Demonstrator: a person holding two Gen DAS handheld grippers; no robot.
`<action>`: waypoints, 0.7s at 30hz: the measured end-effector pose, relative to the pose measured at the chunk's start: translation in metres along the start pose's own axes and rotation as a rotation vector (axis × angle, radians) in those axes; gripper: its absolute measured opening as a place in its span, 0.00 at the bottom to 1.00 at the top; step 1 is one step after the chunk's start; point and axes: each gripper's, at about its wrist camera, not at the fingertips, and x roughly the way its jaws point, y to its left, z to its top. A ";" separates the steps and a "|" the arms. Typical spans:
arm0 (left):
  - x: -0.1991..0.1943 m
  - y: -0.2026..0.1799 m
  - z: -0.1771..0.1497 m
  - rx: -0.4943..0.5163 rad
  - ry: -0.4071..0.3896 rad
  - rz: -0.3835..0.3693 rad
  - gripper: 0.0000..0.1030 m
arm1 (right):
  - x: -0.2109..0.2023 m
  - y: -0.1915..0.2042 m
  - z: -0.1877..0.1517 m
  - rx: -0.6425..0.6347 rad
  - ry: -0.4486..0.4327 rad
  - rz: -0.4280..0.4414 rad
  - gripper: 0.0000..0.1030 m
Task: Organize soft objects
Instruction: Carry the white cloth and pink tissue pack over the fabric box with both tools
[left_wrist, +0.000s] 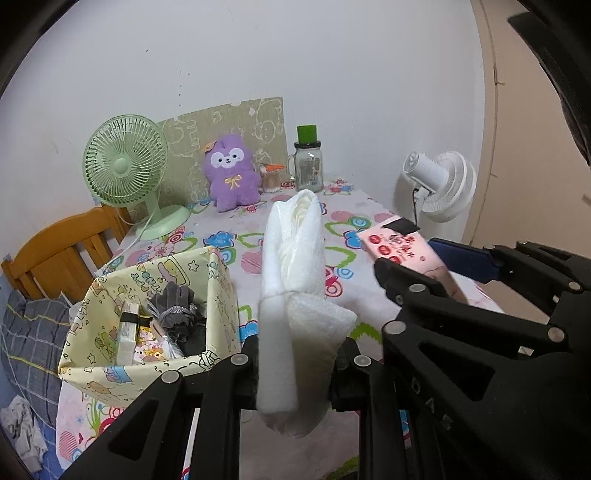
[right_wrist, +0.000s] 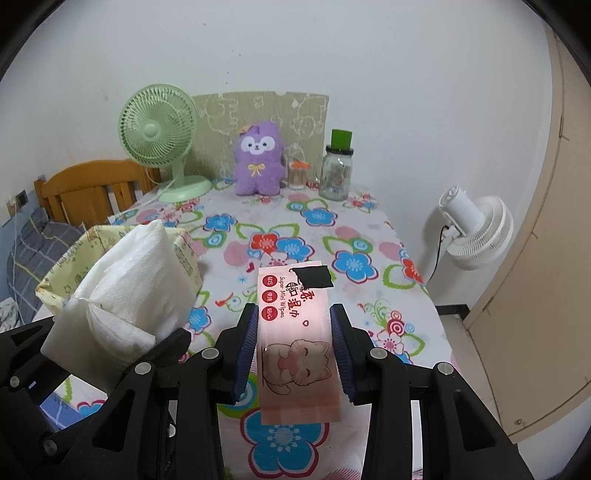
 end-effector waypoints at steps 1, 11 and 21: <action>-0.002 0.000 0.000 -0.003 -0.001 -0.007 0.19 | -0.002 0.001 0.001 0.003 -0.003 0.010 0.41; -0.021 0.007 0.010 -0.011 -0.036 -0.006 0.19 | -0.022 0.010 0.015 -0.002 -0.039 0.014 0.41; -0.034 0.025 0.023 -0.013 -0.072 0.018 0.19 | -0.031 0.023 0.033 -0.014 -0.078 0.029 0.41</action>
